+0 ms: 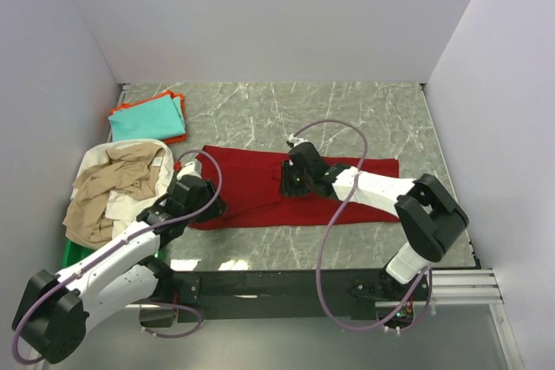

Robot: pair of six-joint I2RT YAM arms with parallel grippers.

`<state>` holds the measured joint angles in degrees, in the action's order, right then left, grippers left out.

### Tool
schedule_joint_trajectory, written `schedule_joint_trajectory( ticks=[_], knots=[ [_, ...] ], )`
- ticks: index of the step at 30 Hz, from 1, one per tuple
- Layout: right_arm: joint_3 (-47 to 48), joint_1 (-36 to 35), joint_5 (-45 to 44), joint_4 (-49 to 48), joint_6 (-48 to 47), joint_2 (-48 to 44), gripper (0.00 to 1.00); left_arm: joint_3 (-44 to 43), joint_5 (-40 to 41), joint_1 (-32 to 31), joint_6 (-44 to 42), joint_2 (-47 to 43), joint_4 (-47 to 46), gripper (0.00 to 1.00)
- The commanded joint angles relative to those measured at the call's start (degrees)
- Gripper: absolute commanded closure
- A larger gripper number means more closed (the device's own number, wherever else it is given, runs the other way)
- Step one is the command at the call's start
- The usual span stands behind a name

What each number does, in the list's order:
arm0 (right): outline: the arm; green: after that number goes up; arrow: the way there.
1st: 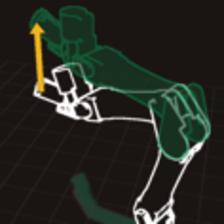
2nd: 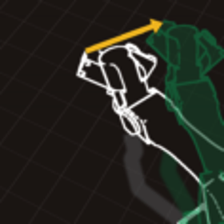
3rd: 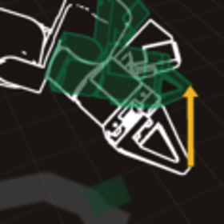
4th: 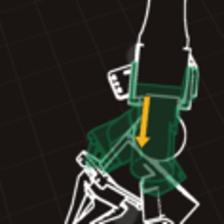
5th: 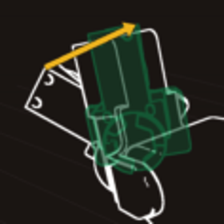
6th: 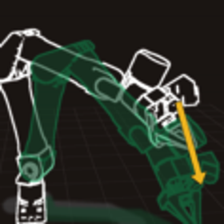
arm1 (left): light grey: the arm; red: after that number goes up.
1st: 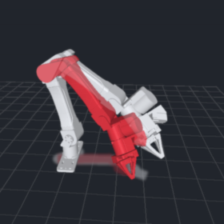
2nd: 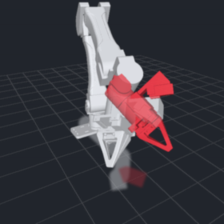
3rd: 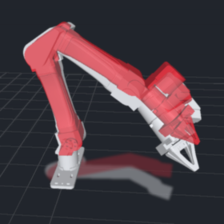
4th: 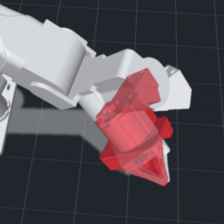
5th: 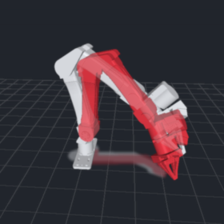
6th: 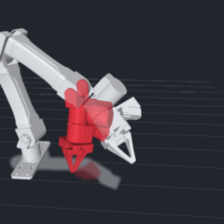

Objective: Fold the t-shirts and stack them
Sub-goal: Fold the tshirt

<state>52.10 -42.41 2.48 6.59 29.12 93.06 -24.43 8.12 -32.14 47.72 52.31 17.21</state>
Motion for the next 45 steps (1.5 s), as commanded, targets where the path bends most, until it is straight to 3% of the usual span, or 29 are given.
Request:
schedule_joint_trajectory(
  ticks=[1,5,12,18,33,45],
  knots=[
    [-0.07,-0.48,-4.85,1.23,-0.91,-5.77,0.6,-0.71,-1.44,-0.29,0.88,-2.83,-0.16,0.52],
    [1.86,-0.48,-3.89,0.18,-1.44,-5.35,0.6,-1.24,-1.44,-0.29,0.44,-0.73,-3.58,0.48],
    [5.91,-0.48,-1.44,-1.67,-1.7,0.98,0.6,-4.66,-3.81,-0.29,-0.26,10.77,-11.4,0.49],
    [7.93,0.22,-5.72,0.52,-1.18,3.71,0.6,-9.06,-3.38,-0.29,-0.97,16.58,-14.48,0.49],
    [-1.03,22.71,-2.92,3.17,-1.53,-1.65,0.61,-16.09,-1.97,0.59,-3.43,36.17,-18.71,0.5],
    [-2.61,26.51,-4.59,8.61,-0.83,0.37,0.61,-22.77,-1.09,4.98,-8.17,45.32,-15.91,0.5]
  ],
)
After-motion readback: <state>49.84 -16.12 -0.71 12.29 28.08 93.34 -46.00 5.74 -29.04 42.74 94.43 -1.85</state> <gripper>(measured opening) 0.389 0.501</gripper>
